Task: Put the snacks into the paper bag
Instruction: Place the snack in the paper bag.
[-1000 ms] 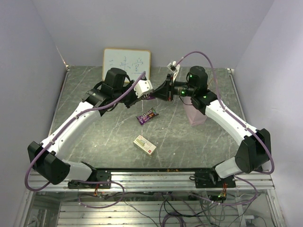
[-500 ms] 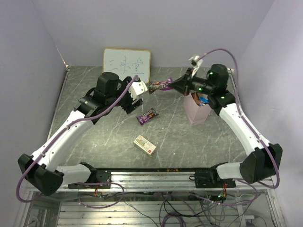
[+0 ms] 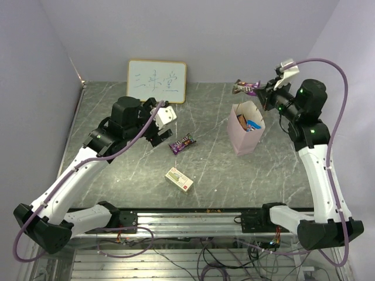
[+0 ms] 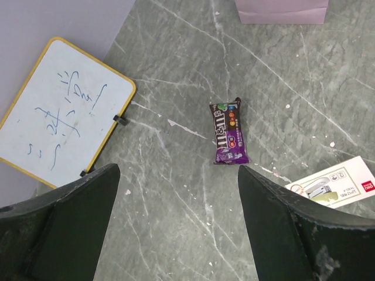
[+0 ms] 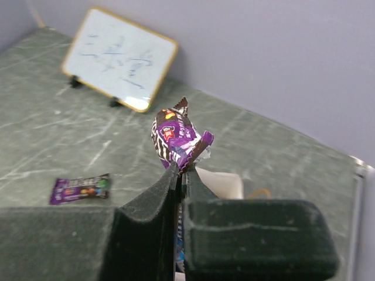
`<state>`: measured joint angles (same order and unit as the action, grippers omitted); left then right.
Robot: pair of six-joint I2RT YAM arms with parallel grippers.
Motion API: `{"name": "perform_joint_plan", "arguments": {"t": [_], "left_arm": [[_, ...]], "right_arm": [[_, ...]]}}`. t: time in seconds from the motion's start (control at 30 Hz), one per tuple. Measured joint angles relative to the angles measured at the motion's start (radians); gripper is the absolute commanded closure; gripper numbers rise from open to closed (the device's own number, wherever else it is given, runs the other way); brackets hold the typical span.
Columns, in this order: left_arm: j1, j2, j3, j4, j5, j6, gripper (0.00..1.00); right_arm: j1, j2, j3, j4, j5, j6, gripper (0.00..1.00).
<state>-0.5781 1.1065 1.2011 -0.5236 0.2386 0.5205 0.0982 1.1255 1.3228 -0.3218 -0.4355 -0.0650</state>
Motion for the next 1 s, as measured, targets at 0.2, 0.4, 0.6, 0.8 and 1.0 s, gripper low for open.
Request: {"name": "perform_joint_plan", "arguments": {"t": [0.2,0.4,0.6,0.8,1.0], "left_arm": [[0.012,-0.02,-0.019,0.004,0.001,0.004,0.07],[0.021,-0.021,-0.021,0.007,0.002,0.004,0.07],[0.029,-0.021,-0.034,0.02,0.011,0.003,0.07],[0.033,-0.021,-0.038,0.023,0.017,0.004,0.07],[0.034,-0.021,-0.038,0.025,0.019,0.005,0.07]], "right_arm": [[-0.01,-0.009,0.074,-0.153,0.217,-0.107,1.0],[-0.011,0.037,0.094,-0.279,0.28,-0.183,1.0],[-0.011,0.143,0.112,-0.36,0.279,-0.225,1.0],[-0.009,0.222,0.143,-0.403,0.285,-0.242,1.0],[0.002,0.311,0.209,-0.418,0.314,-0.252,1.0]]}}
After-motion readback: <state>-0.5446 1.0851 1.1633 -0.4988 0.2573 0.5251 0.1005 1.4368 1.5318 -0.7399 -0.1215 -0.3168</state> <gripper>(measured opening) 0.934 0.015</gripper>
